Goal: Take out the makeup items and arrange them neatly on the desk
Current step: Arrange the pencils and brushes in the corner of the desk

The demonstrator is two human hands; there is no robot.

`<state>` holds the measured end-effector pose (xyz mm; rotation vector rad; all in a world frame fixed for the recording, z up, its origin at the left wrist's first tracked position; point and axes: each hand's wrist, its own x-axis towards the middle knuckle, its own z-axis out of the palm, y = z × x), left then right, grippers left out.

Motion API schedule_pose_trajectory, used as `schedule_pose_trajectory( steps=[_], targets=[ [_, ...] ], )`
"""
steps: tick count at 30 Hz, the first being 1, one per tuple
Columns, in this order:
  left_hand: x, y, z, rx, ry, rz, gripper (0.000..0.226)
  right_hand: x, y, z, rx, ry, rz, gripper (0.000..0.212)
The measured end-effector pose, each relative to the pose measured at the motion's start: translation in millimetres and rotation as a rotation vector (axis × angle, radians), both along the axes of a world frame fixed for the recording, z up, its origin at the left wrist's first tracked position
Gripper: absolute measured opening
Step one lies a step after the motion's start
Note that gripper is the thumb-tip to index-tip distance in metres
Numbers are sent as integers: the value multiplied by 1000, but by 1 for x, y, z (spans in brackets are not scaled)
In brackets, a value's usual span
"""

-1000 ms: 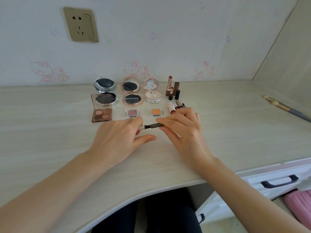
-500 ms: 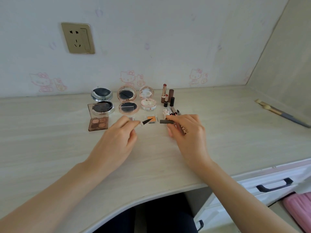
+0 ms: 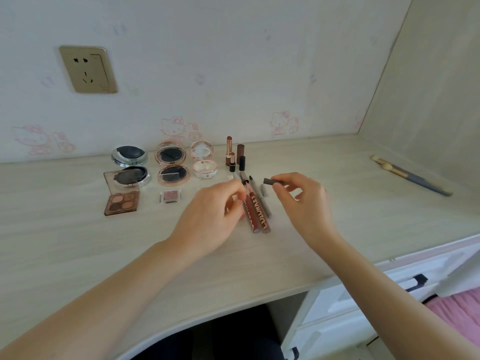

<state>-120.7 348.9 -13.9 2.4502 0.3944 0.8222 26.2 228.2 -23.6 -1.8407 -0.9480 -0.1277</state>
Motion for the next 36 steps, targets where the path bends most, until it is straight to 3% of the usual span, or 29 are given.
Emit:
schedule_pose_trajectory(
  steps=[9, 18, 21, 25, 29, 36],
  targets=[
    [56, -15, -12, 56, 98, 2, 24, 46, -6, -8, -119, 58, -20, 12],
    [100, -16, -12, 244, 306, -3, 81, 73, 2, -17, -296, -119, -52, 22],
    [104, -13, -14, 364, 361, 10, 78, 73, -2, -23, -437, -285, -37, 27],
    [108, -12, -15, 487, 439, 19, 77, 68, -7, -23, -648, -560, -168, 26],
    [110, -12, -15, 527, 457, 10, 70, 66, -9, -19, -725, -560, -137, 30],
    [97, -12, -18, 497, 382, -16, 59, 65, -13, -19, -628, -470, -24, 28]
  ],
)
